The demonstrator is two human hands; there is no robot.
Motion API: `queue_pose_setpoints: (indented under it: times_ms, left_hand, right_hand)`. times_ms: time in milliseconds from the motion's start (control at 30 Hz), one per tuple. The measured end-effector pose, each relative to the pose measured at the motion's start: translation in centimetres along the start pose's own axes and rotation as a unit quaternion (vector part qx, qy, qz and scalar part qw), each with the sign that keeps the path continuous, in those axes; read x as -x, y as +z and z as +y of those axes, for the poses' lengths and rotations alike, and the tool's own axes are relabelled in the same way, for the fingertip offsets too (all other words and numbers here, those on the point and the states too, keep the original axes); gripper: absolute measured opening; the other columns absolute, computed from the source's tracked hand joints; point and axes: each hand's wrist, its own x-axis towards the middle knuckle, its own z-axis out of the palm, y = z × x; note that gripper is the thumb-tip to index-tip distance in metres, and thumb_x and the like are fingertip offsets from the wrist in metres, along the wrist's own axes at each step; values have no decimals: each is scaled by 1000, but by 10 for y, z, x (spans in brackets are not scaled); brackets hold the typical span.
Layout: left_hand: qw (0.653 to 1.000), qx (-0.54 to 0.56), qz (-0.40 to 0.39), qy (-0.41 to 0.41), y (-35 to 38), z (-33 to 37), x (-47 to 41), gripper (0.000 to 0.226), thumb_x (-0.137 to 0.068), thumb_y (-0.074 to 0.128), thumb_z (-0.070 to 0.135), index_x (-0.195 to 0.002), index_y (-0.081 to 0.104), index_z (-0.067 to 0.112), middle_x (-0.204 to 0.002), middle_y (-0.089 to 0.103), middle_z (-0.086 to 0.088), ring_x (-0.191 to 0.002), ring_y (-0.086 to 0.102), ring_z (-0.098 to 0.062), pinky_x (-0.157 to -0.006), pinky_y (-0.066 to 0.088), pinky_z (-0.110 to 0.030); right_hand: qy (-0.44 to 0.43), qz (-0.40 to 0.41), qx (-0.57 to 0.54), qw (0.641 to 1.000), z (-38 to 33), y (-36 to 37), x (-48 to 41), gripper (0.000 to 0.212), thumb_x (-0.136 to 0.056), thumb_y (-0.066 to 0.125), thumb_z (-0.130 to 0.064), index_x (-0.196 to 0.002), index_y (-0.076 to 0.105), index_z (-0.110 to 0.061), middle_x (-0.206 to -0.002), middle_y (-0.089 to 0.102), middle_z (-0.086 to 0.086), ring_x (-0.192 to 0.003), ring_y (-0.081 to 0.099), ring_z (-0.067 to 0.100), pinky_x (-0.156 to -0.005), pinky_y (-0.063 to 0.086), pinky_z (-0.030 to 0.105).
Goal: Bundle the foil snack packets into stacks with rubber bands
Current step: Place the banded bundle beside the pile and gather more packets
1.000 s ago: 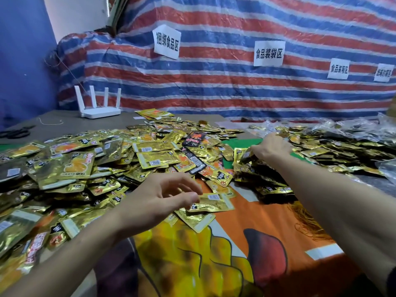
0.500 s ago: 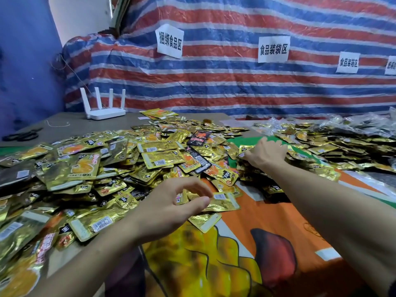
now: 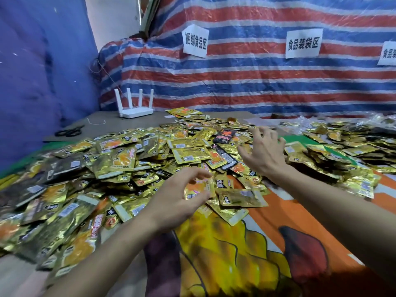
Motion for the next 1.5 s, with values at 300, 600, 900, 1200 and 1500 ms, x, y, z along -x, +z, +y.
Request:
queue_pose_setpoints:
  times_ms: [300, 600, 900, 1200, 1500]
  left_hand:
    - [973, -179, 95, -112, -62, -22, 53, 68, -75, 70, 55, -139, 49, 42, -131, 50, 13, -124, 49, -12, -107, 39, -43]
    - [821, -293, -66, -485, -121, -60, 114, 144, -55, 58, 95, -155, -23, 32, -165, -24, -11, -152, -4, -47, -120, 17, -62]
    - [778, -347, -111, -512, -115, -70, 81, 140, -61, 61, 87, -159, -1, 9, -159, 20, -31, -141, 32, -49, -111, 37, -58]
    - [767, -469, -39, -436, -122, -83, 77, 66, -88, 62, 39, -142, 38, 9, -137, 42, -19, -124, 53, -36, -94, 49, -44]
    - [797, -392, -91, -450, -160, -92, 77, 92, -76, 69, 63, -149, 33, 18, -150, 45, -13, -130, 50, -34, -94, 46, -41]
  right_hand:
    - [-231, -190, -154, 942, -140, -3, 81, 92, -80, 57, -77, -156, 18, -44, -164, 21, 7, -149, 22, 29, -112, 23, 60]
    - [-245, -308, -141, 909, -229, 7, 116, 108, -73, 62, -83, -155, -2, -54, -169, -6, 5, -154, -2, 38, -111, 16, 76]
    - [-109, -387, -57, 914, -236, 26, 112, 124, -56, 49, -101, -156, -2, -49, -169, -4, 13, -151, 3, 49, -112, 12, 77]
    - [-141, -416, -18, 898, -264, 20, 104, 111, -66, 49, -94, -155, 24, -33, -155, 29, 20, -141, 31, 47, -108, 37, 61]
    - [-190, -381, 0, 905, -291, 13, 95, 76, -80, 58, -77, -121, 55, -13, -123, 57, 18, -112, 53, 35, -86, 48, 40]
